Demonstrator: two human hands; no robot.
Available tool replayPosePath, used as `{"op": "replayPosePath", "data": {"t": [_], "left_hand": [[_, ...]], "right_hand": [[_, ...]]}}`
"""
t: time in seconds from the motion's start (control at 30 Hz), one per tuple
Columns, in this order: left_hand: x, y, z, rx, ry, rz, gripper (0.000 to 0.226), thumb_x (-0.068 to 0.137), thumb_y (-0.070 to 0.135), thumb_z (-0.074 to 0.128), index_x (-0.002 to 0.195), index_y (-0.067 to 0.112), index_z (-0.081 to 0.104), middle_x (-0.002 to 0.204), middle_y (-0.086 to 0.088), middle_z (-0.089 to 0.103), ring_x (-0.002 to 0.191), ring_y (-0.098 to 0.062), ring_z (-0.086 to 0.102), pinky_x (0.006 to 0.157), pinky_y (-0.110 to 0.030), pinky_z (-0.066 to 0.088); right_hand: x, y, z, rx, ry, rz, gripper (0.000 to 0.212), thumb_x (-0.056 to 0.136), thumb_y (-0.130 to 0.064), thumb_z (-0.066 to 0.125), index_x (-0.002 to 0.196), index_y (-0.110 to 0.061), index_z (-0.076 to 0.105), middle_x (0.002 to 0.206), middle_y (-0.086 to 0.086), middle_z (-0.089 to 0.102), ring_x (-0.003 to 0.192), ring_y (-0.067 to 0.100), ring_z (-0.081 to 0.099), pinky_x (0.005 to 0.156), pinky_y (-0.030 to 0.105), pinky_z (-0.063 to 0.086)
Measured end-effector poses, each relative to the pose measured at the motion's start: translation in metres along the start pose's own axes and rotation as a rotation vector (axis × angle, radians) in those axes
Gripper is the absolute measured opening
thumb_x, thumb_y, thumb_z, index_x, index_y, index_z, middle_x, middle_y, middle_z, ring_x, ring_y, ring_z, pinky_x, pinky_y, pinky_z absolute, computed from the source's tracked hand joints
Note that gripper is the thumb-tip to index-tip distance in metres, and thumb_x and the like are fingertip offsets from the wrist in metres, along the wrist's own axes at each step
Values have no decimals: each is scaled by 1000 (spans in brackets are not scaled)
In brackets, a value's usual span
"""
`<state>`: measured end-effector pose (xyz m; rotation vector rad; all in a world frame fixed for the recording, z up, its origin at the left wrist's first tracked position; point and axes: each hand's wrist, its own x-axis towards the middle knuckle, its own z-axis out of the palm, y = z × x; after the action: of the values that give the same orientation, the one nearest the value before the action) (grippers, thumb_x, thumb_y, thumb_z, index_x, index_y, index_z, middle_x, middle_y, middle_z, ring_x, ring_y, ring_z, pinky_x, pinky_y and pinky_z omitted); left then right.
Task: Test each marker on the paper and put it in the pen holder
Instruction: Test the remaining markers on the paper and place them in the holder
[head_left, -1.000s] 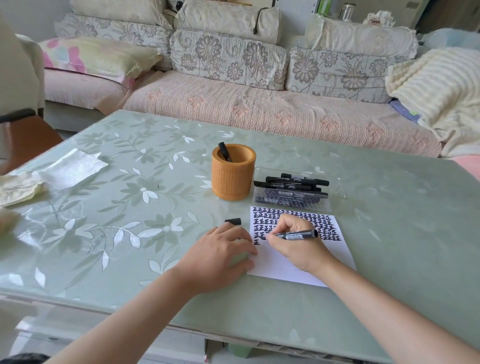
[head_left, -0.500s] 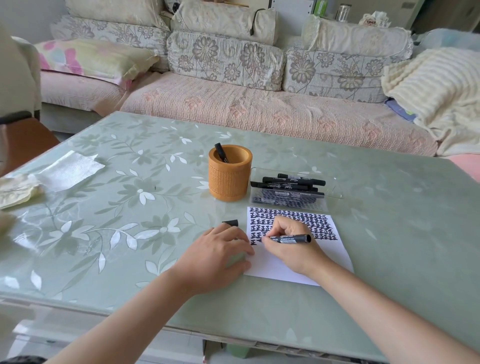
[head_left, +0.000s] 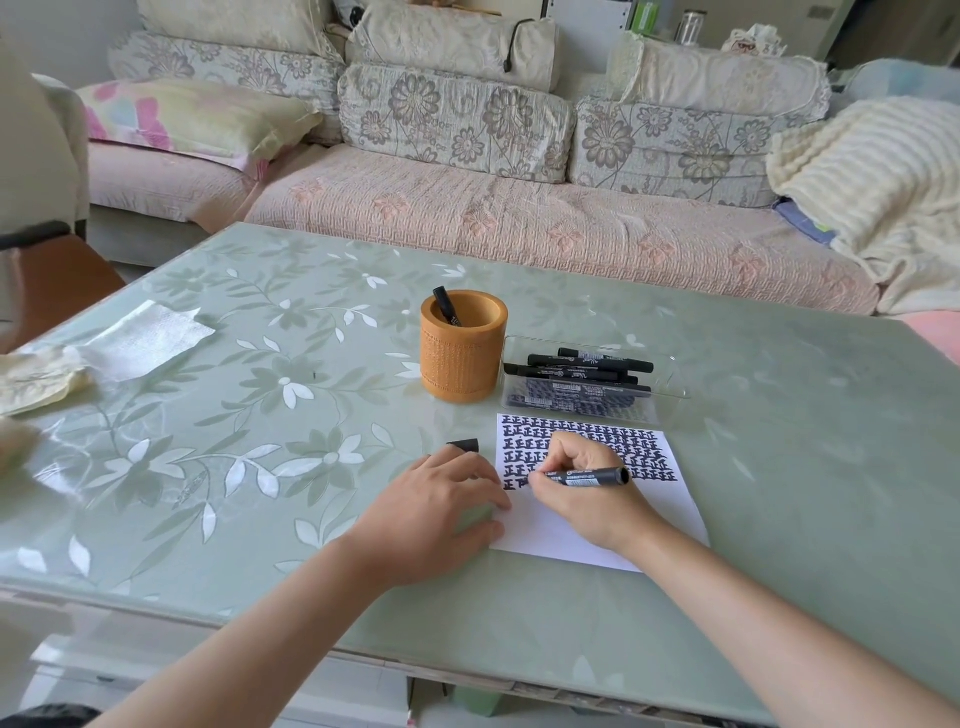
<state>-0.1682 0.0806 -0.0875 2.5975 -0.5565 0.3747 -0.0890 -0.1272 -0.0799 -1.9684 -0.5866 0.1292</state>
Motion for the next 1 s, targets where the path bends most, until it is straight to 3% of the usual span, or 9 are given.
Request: {"op": "replayPosePath", "data": {"t": [0.33, 0.5, 0.6, 0.8, 0.87, 1.0], "left_hand": [[0, 0, 0, -4, 5, 10, 22, 86, 50, 54, 103, 39, 65, 111, 21, 54, 109, -9, 48, 87, -33, 47], [1, 0, 0, -4, 8, 16, 21, 86, 49, 56, 103, 40, 65, 111, 21, 54, 108, -7, 47, 86, -32, 48], [2, -1, 0, -8, 8, 22, 21, 85, 49, 56, 103, 40, 65, 110, 21, 54, 107, -6, 47, 84, -32, 48], [6, 0, -5, -70, -3, 27, 22, 85, 44, 58, 104, 37, 66, 107, 17, 55, 103, -6, 51, 82, -32, 49], [8, -1, -9, -126, 35, -9, 22, 89, 39, 56, 109, 33, 65, 107, 15, 55, 100, -5, 54, 77, -28, 48], [16, -5, -17, -8, 218, -101, 19, 92, 26, 55, 110, 25, 63, 105, 10, 54, 95, -12, 56, 68, -31, 50]], "right_hand": [[-2, 0, -2, -10, -53, 5, 19, 73, -20, 68, 64, -17, 50, 62, -9, 53, 61, 10, 47, 60, 31, 38], [1, -4, -3, 114, -7, 62, 23, 72, -9, 65, 61, -18, 46, 56, -9, 46, 52, 9, 37, 49, 25, 29], [1, -6, -7, 189, 42, 88, 25, 82, 4, 65, 68, -12, 51, 59, -3, 50, 51, 9, 41, 48, 23, 32], [3, -26, -13, 173, 74, 44, 19, 89, -3, 66, 93, -21, 72, 61, -7, 58, 53, 10, 46, 50, 20, 41], [5, -32, -19, 137, 55, 14, 22, 93, -6, 62, 101, -23, 73, 66, -12, 63, 55, 11, 45, 51, 20, 39], [8, -37, -30, 81, -67, 10, 33, 99, -6, 48, 115, -30, 65, 87, 2, 71, 51, 18, 46, 51, 28, 41]]}}
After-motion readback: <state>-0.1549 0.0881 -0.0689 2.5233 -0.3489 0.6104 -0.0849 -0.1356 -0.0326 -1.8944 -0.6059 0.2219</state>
